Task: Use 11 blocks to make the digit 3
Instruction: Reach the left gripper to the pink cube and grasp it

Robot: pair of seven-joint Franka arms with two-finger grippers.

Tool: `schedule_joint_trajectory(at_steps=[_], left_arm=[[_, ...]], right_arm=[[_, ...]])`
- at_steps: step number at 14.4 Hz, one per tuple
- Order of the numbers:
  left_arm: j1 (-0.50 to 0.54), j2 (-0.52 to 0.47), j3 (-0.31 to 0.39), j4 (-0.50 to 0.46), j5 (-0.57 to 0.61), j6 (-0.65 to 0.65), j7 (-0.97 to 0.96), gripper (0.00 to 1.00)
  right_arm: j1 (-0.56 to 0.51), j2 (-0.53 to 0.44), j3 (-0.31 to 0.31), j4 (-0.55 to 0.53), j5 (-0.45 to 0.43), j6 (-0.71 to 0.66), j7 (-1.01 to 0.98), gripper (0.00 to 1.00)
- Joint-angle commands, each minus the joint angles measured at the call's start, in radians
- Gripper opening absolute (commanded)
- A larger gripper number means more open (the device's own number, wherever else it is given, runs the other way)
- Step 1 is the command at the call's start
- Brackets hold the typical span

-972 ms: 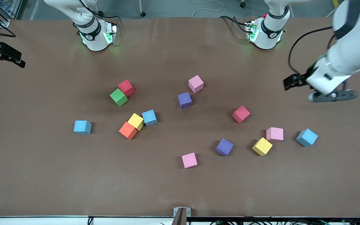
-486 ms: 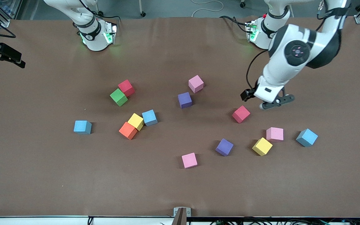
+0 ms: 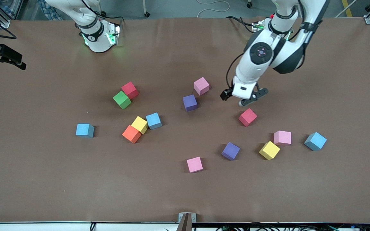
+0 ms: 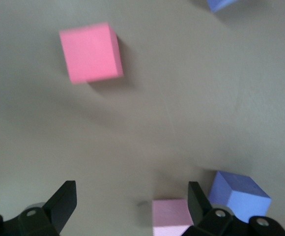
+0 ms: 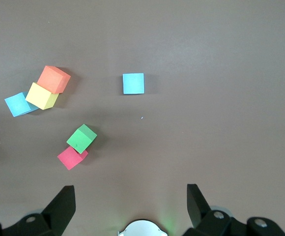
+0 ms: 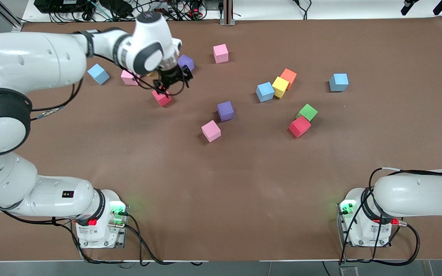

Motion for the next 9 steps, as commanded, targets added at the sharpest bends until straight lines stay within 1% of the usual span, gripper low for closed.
schedule_joint_trajectory(at_steps=[1,4,6,9], left_arm=[[-0.06,0.006,-0.002,-0.039,0.016,0.063,-0.125,1.0],[-0.127,0.035,-0.002,-0.07,0.016,0.153,-0.24,1.0],[-0.167,0.058,-0.001,-0.076,0.02,0.183,-0.309,1.0],[-0.192,0.102,-0.002,-0.074,0.123,0.188,-0.417,1.0]], right_arm=[[-0.013,-0.007,0.012,-0.009,-0.009,0.001,-0.002,1.0],[-0.013,-0.007,0.012,-0.009,-0.009,0.001,-0.002,1.0],[-0.013,-0.007,0.012,-0.009,-0.009,0.004,-0.002,1.0],[-0.013,-0.007,0.012,-0.007,-0.009,0.004,-0.002,1.0]])
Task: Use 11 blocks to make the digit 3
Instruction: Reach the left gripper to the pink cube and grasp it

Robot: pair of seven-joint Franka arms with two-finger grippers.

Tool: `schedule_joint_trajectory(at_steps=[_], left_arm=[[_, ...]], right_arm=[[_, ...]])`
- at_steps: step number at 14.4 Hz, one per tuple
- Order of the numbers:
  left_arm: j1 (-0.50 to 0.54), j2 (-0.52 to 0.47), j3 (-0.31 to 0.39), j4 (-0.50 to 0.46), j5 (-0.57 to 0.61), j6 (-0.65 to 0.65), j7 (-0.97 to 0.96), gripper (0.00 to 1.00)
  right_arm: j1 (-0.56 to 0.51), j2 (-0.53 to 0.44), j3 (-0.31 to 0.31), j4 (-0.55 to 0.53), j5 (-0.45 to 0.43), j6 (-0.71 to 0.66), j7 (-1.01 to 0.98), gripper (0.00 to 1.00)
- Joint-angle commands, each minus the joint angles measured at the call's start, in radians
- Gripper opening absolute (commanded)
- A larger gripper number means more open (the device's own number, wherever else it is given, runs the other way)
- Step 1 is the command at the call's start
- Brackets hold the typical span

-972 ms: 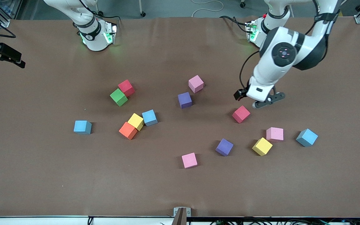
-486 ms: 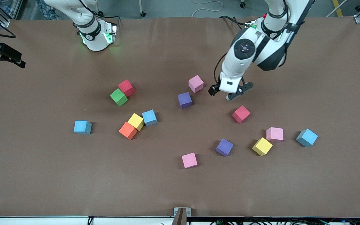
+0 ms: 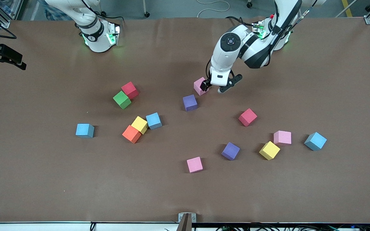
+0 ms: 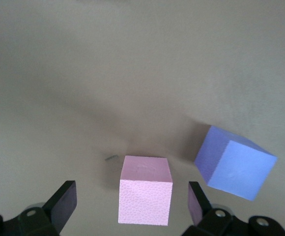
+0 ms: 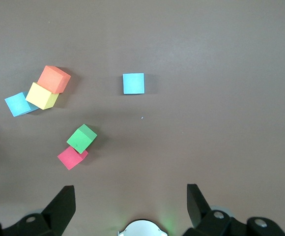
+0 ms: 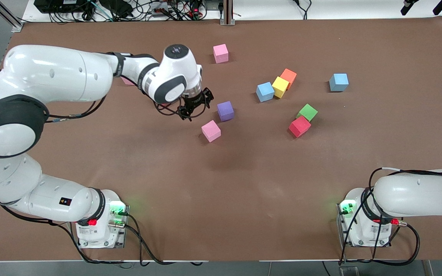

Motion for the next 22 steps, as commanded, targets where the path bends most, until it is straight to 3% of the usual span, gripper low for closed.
schedule_joint_trajectory(at_steps=[1,4,15,18,19,20,22], left_arm=[[-0.01,0.05,-0.001,-0.002,0.101,0.049,-0.105,1.0],[-0.022,0.095,-0.001,0.003,0.161,0.11,-0.185,1.0],[-0.071,0.17,-0.001,0.007,0.167,0.164,-0.195,1.0],[-0.062,0.215,-0.001,0.012,0.265,0.164,-0.196,0.97],[-0.062,0.225,-0.001,0.02,0.268,0.164,-0.196,0.93],[-0.064,0.239,-0.001,0.032,0.27,0.164,-0.196,0.82],[-0.073,0.255,-0.001,0.052,0.273,0.164,-0.188,0.43]], right_arm=[[-0.013,-0.007,0.011,-0.009,-0.009,0.002,-0.002,1.0],[-0.014,-0.007,0.011,-0.007,-0.009,0.001,-0.002,1.0],[-0.013,-0.007,0.011,-0.009,-0.009,-0.001,-0.002,1.0],[-0.013,-0.007,0.011,-0.007,-0.009,-0.001,-0.002,1.0],[-0.013,-0.007,0.011,-0.007,-0.009,-0.001,-0.002,1.0],[-0.013,-0.007,0.011,-0.007,-0.009,-0.001,-0.002,1.0],[-0.013,-0.007,0.011,-0.007,-0.009,-0.001,-0.002,1.0]])
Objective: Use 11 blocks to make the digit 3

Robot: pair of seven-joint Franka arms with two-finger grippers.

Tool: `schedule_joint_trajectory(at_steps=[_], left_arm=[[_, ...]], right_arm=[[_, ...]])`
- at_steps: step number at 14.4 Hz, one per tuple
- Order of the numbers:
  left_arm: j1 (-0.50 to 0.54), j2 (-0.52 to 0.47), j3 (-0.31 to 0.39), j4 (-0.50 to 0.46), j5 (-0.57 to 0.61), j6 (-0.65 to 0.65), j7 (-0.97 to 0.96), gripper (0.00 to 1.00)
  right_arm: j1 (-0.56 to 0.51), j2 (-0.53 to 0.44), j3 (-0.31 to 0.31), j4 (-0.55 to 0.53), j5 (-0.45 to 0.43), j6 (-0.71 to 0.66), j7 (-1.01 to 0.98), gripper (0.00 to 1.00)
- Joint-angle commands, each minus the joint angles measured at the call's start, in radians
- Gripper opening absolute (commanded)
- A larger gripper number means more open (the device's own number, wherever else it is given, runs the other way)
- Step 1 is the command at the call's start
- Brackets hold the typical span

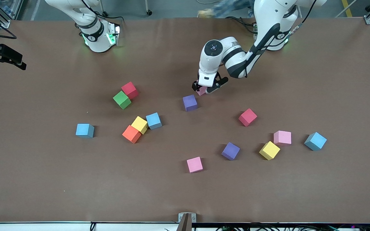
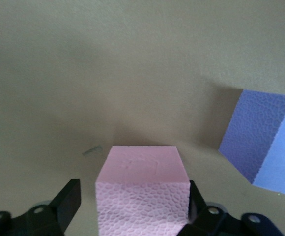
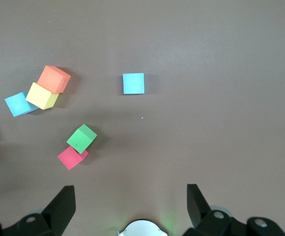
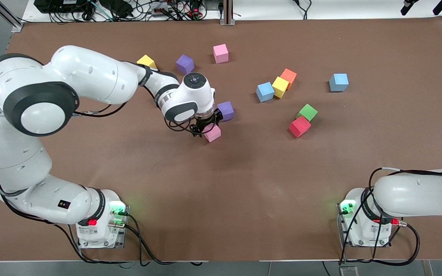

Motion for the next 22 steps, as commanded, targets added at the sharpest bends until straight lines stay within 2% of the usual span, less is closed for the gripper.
schedule_joint_trajectory(at_steps=[1,3,4,7,11,14,16,19,22], left_arm=[[-0.02,0.025,-0.003,0.034,0.045,0.003,0.002,0.3],[-0.044,0.025,-0.006,0.036,0.123,0.0,0.047,0.16],[-0.069,0.026,-0.009,0.044,0.148,-0.003,0.088,0.14],[-0.142,0.026,-0.009,0.077,0.151,-0.018,0.198,0.14],[-0.167,0.037,-0.009,0.105,0.151,-0.032,0.326,0.13],[-0.186,0.057,-0.007,0.128,0.151,-0.032,0.343,0.13],[-0.187,0.068,-0.007,0.139,0.152,-0.055,0.364,0.13],[-0.199,0.106,-0.009,0.202,0.151,-0.162,0.372,0.13],[-0.199,0.111,-0.009,0.214,0.151,-0.167,0.369,0.14]], right_arm=[[-0.013,-0.007,0.011,-0.006,-0.009,-0.002,-0.002,1.0],[-0.013,-0.007,0.011,0.002,-0.01,-0.007,-0.002,1.0],[-0.013,-0.007,0.011,0.002,-0.01,-0.007,-0.002,1.0],[-0.013,-0.007,0.011,0.005,-0.018,-0.002,-0.002,1.0],[-0.023,0.011,0.01,0.02,-0.013,0.013,0.008,1.0],[-0.042,0.08,0.006,0.077,-0.019,0.018,-0.002,1.0],[-0.047,0.096,0.006,0.079,-0.019,0.024,0.0,1.0],[-0.047,0.17,0.006,0.083,-0.029,0.039,-0.002,1.0],[-0.056,0.213,0.005,0.083,-0.048,0.094,-0.003,1.0]])
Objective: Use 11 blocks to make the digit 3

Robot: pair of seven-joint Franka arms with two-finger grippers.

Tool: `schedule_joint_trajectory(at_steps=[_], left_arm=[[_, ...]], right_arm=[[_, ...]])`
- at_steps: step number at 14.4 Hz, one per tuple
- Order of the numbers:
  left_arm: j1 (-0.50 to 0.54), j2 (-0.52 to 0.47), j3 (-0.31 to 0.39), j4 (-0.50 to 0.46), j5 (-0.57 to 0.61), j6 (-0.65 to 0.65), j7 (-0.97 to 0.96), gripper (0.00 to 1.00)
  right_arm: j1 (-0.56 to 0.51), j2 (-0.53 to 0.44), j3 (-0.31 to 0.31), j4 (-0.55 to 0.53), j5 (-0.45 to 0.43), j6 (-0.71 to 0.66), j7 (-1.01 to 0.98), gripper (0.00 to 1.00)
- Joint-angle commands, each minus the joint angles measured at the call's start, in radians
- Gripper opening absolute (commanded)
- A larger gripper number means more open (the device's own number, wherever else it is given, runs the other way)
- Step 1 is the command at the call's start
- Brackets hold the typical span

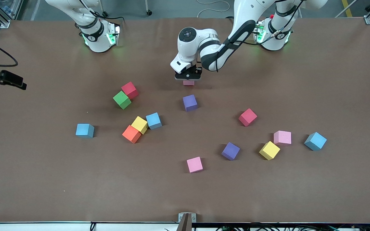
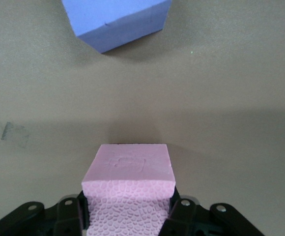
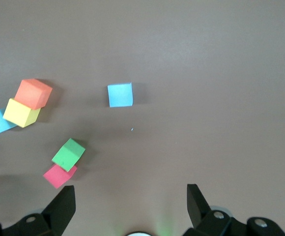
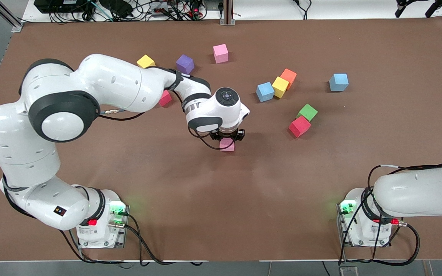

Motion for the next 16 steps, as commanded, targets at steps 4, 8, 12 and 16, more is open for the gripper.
schedule_joint_trajectory(at_steps=[4,8,12,16], left_arm=[[-0.008,0.028,0.0,0.037,0.018,-0.024,-0.004,0.17],[-0.009,0.038,0.002,0.04,0.012,-0.023,-0.019,0.5],[-0.008,0.065,0.002,0.073,0.018,-0.024,-0.072,1.0],[0.001,-0.039,-0.011,0.07,0.018,-0.116,-0.069,1.0]], right_arm=[[-0.038,0.085,0.013,0.028,-0.03,0.035,-0.003,1.0],[-0.029,0.085,0.014,0.027,-0.03,0.034,0.01,1.0],[-0.028,0.084,0.014,0.025,-0.018,0.035,0.042,1.0],[-0.003,0.084,0.021,0.025,-0.017,0.037,0.153,1.0]])
